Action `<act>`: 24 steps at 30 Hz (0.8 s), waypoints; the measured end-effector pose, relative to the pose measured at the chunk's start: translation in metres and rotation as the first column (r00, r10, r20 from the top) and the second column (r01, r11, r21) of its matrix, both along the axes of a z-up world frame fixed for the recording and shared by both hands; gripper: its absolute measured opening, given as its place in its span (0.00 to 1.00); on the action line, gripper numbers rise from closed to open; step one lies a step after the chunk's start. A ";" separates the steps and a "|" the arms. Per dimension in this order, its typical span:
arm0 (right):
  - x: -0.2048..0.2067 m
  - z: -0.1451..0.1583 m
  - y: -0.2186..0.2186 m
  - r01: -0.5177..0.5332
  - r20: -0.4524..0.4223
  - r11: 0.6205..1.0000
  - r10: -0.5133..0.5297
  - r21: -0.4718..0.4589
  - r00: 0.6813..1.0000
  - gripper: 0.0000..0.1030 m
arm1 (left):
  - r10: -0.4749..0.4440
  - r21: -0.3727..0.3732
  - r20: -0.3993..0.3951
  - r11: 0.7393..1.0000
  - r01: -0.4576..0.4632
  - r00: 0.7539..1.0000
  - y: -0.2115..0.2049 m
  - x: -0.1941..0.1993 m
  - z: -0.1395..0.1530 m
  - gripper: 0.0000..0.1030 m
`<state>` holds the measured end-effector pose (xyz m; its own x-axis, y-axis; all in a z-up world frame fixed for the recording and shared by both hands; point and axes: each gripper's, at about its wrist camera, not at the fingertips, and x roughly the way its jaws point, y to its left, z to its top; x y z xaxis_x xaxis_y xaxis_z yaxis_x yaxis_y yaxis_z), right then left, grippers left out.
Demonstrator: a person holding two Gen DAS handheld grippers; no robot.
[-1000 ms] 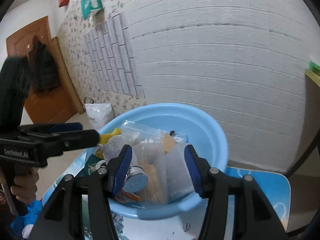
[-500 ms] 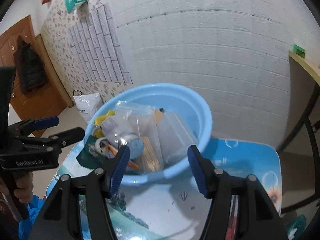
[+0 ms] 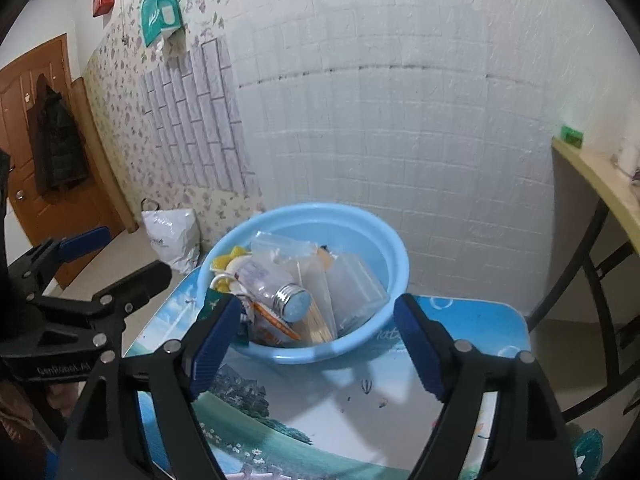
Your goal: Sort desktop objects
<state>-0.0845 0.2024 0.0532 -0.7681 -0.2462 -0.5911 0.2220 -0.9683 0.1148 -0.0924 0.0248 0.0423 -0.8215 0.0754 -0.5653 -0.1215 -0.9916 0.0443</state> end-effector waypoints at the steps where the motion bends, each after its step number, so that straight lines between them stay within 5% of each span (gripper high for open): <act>1: 0.001 0.002 0.003 0.003 -0.005 1.000 -0.003 -0.005 1.000 0.83 | 0.001 0.003 0.002 1.000 -0.001 1.000 0.000 0.000 0.000 1.00; 12: 0.003 0.005 0.014 0.038 -0.012 0.999 -0.038 -0.018 0.999 1.00 | -0.016 0.018 0.026 1.000 0.016 1.000 0.004 0.009 -0.002 1.00; 24: -0.003 -0.008 0.022 0.063 0.003 0.998 -0.063 -0.005 0.998 1.00 | -0.055 0.086 0.175 0.996 0.040 0.983 0.011 -0.017 -0.037 1.00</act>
<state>-0.0879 0.2246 0.0449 -0.7806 -0.2005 -0.5920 0.1607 -0.9797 0.1199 -0.1093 0.0354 0.0056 -0.7036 0.1636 -0.6915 -0.1671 -0.9839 -0.0628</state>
